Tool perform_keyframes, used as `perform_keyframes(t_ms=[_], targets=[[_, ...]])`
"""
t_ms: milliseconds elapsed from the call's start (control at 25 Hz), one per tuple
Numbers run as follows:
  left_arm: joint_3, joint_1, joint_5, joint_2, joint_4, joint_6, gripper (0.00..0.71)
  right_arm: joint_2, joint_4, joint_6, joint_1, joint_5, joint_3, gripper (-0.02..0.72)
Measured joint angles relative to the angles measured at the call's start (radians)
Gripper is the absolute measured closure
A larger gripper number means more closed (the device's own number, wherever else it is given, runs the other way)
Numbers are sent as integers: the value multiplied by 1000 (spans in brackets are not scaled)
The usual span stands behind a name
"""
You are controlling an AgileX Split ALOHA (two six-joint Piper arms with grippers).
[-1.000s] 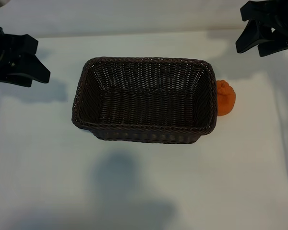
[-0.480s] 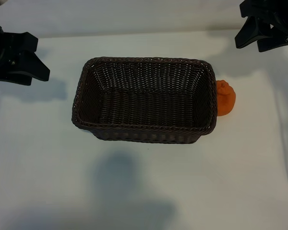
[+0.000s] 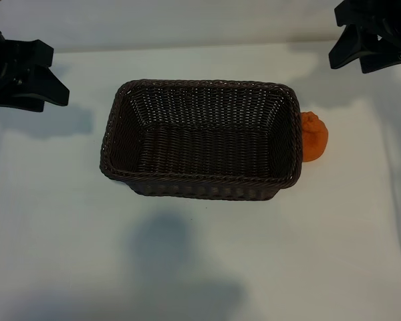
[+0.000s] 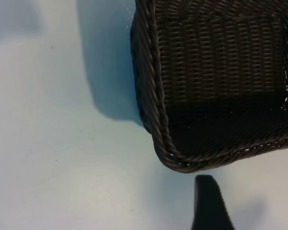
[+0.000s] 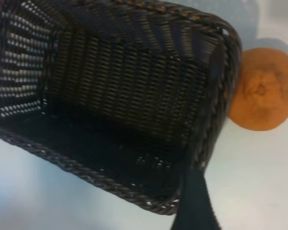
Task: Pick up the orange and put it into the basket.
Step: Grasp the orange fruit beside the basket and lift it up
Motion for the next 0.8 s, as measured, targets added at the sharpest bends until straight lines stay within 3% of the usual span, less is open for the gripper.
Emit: perform_keyframes(t_ms=[560, 800], targets=[[0, 0, -1, 0, 0, 12, 253, 0, -28, -48, 0, 9, 0, 225], [0, 0, -1, 0, 0, 16, 253, 11, -83, -78, 0, 9, 0, 225]])
